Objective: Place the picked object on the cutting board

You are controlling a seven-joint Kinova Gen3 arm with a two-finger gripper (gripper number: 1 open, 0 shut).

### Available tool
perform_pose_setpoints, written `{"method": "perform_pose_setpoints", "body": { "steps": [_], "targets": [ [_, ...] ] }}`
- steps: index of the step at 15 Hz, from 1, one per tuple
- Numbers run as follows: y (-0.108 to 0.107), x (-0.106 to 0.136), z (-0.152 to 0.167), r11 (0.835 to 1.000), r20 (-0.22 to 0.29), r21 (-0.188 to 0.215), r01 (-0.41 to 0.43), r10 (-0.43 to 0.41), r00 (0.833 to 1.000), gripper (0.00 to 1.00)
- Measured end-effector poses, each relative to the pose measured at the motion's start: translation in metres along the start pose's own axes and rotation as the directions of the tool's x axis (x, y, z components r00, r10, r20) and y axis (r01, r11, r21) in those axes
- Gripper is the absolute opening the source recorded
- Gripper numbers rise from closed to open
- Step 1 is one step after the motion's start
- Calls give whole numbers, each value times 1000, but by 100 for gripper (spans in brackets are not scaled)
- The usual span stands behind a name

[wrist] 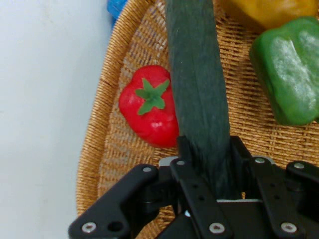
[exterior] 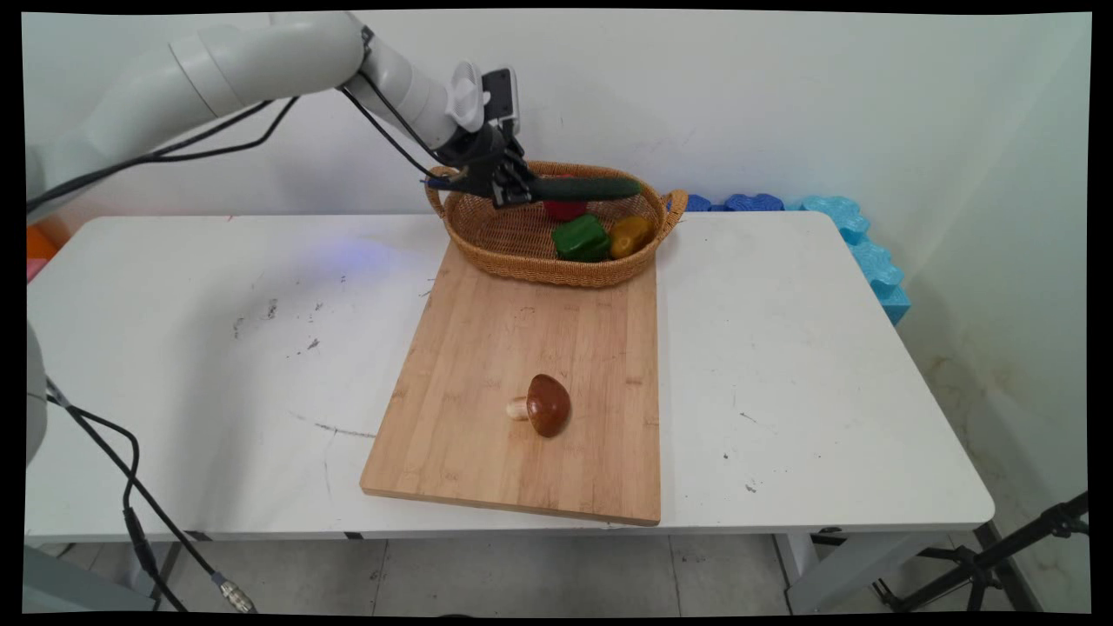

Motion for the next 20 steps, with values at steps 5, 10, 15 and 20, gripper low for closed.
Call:
{"method": "perform_pose_setpoints", "body": {
  "steps": [5,10,15,20],
  "targets": [
    [-4,8,-34,999,-21,35,23,-22,1000,0],
    [4,16,-71,998,-44,44,53,-51,998,0],
    [30,18,-101,997,-51,1,78,-78,996,0],
    [68,12,-120,993,-43,-80,91,-94,995,0]
  ]
}}
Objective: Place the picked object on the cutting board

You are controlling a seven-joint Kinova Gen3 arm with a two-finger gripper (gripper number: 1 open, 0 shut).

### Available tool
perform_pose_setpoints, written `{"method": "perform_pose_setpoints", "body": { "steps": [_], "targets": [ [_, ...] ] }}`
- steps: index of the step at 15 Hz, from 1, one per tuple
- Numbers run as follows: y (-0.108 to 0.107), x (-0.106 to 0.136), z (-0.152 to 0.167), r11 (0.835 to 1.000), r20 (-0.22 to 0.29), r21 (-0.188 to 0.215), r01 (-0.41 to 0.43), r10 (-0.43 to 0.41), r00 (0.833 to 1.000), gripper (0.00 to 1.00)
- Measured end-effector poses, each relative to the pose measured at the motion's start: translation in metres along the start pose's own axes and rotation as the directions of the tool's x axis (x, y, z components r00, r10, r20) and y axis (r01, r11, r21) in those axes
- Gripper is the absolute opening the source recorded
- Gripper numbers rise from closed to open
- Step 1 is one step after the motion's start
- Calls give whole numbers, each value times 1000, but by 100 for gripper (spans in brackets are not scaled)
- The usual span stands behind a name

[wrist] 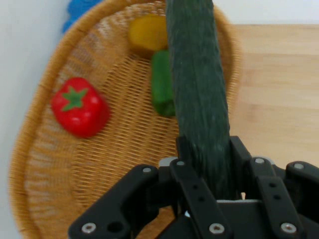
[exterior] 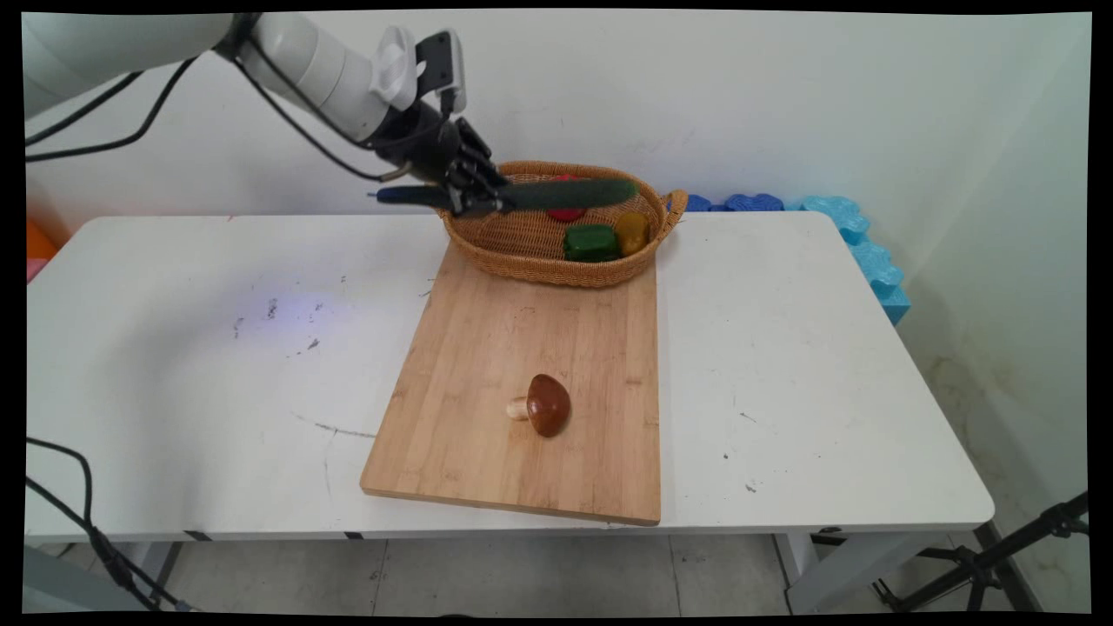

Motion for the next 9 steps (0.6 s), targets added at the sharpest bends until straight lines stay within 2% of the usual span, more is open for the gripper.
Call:
{"method": "perform_pose_setpoints", "body": {
  "steps": [5,9],
  "targets": [
    [38,-11,-11,996,8,-88,17,-16,1000,0],
    [69,-22,-19,986,21,-159,47,-44,999,0]
  ]
}}
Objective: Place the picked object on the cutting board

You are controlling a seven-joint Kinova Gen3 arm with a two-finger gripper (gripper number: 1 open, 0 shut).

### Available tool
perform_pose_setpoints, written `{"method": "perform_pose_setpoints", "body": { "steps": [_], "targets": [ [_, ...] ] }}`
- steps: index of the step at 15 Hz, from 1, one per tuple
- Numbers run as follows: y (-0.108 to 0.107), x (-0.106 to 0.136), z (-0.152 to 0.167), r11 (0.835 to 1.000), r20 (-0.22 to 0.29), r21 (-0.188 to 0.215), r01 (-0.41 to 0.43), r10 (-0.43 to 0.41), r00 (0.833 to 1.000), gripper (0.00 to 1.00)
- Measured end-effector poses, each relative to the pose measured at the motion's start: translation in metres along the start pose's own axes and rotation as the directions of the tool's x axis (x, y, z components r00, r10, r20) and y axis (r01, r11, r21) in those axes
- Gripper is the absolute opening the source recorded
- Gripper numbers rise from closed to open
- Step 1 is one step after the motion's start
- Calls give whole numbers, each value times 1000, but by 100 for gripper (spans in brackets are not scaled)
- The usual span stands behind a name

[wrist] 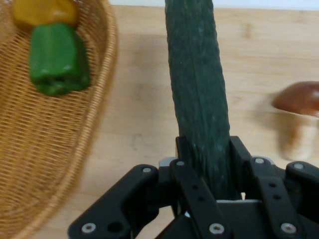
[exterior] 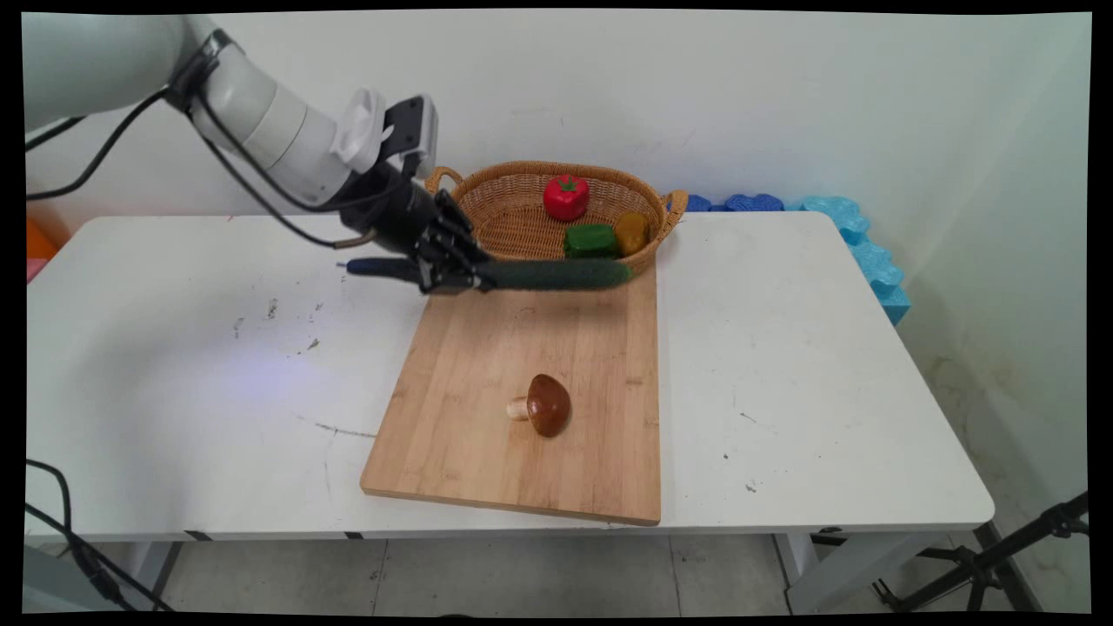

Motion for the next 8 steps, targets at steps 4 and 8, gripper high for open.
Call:
{"method": "perform_pose_setpoints", "body": {
  "steps": [4,8],
  "targets": [
    [21,-12,1,998,14,-40,45,-44,999,0],
    [39,-25,9,992,34,-63,114,-112,993,0]
  ]
}}
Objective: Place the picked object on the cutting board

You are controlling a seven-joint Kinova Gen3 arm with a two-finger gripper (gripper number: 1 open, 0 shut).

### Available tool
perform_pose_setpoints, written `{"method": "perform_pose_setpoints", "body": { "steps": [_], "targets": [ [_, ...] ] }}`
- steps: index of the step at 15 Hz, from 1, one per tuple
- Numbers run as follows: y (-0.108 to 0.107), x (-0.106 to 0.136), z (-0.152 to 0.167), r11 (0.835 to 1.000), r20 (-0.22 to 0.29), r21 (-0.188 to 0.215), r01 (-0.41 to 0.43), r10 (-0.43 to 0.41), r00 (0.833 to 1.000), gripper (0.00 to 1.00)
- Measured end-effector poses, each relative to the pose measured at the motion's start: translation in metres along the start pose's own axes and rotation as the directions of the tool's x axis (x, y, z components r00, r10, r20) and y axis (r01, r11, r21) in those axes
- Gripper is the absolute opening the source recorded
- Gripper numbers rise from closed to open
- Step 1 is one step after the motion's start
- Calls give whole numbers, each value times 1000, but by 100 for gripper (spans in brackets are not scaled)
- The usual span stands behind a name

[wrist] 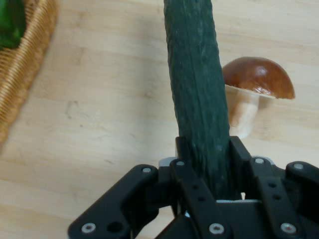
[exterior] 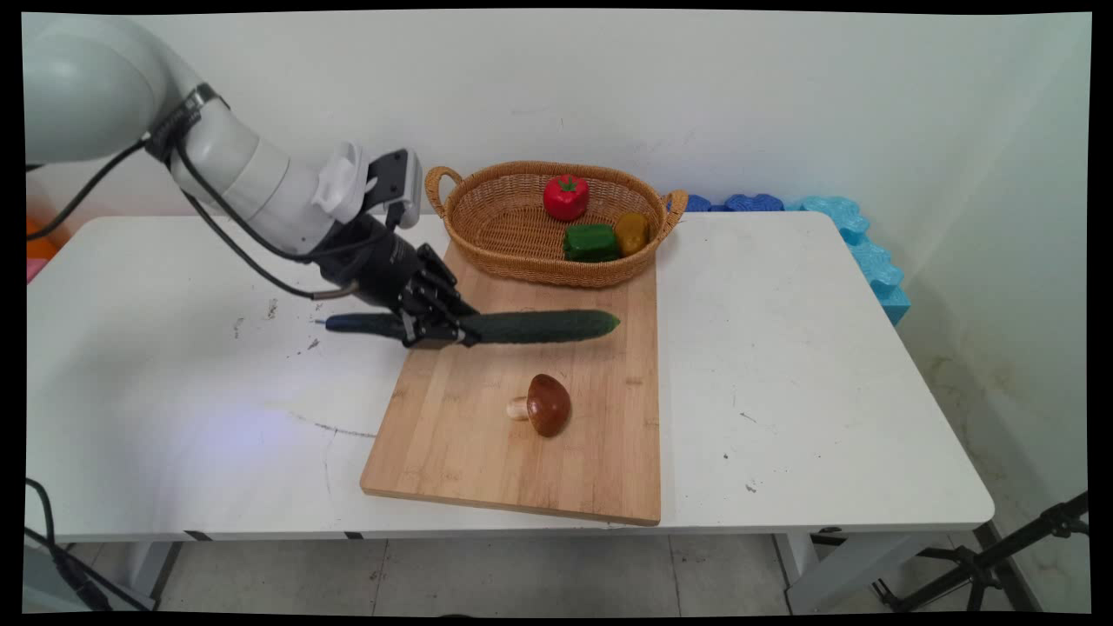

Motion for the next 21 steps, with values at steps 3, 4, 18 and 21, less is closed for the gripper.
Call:
{"method": "perform_pose_setpoints", "body": {
  "steps": [3,4,18,21],
  "targets": [
    [7,-7,8,999,6,-8,45,-45,999,0],
    [9,-9,11,998,7,-9,58,-58,998,0],
    [11,-24,73,982,-20,22,186,-186,982,0],
    [12,-29,83,979,-14,21,204,-203,979,100]
  ]
}}
